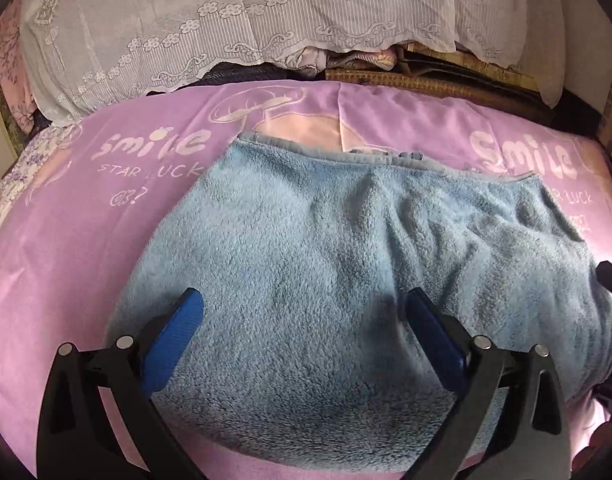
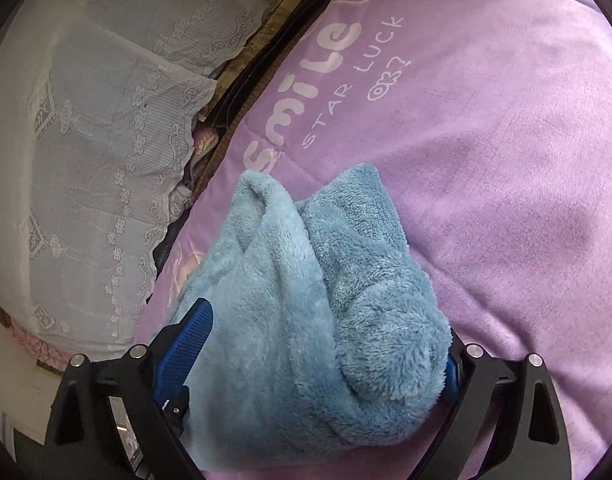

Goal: Fold small clothes
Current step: 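Grasp the folded jacket edge with the right gripper and fold it over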

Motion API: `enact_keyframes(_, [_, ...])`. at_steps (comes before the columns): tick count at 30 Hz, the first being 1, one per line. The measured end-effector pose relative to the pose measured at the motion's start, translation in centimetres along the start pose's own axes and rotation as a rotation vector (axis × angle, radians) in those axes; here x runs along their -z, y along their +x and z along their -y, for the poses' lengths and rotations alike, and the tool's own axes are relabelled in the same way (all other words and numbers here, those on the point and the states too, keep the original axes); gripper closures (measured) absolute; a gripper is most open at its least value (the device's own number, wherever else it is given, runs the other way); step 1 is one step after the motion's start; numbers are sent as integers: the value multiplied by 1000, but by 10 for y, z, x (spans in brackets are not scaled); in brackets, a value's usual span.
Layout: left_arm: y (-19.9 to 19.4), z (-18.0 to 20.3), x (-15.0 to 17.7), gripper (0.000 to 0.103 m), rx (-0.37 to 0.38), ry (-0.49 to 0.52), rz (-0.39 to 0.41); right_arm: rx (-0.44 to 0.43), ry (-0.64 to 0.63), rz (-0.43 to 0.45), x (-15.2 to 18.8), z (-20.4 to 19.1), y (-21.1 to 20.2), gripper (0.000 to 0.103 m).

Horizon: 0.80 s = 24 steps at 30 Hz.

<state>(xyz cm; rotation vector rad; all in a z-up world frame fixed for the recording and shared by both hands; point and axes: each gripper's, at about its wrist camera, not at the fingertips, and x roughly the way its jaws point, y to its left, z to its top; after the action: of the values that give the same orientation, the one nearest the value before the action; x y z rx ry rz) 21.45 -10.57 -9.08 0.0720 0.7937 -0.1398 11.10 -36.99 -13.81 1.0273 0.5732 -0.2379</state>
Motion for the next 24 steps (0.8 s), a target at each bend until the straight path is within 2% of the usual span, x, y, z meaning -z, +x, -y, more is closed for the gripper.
enact_keyframes(2, [8, 4, 1, 4, -18, 19, -19, 6, -22, 16, 3, 2, 0, 11])
enact_keyframes(4, [20, 11, 4, 4, -45, 49, -49, 28, -54, 34, 5, 4, 0, 20])
enact_keyframes(6, [21, 14, 5, 4, -67, 62, -38, 54, -88, 46, 6, 3, 0, 35])
enact_keyframes(7, [20, 15, 6, 4, -75, 70, -32, 54, -101, 52, 7, 2, 0, 38])
enact_keyframes(11, [13, 7, 3, 4, -50, 48, -29, 31, -143, 81, 7, -3, -4, 53])
enact_keyframes(15, [6, -12, -6, 4, -46, 37, -38, 27, -194, 98, 8, -10, -6, 54])
enact_keyframes(18, [4, -34, -14, 4, -120, 68, -30, 18, -179, 96, 6, -8, -6, 55])
enact_keyframes(21, [4, -67, -18, 4, -195, 67, -22, 13, -196, 106, 6, -15, -11, 61])
enact_keyframes(23, [12, -91, -15, 4, -206, 33, -46, 18, -242, 122, 8, -27, -15, 63])
enact_keyframes(24, [17, -101, -12, 4, -183, 2, -63, 26, -276, 130, 10, -35, -18, 63])
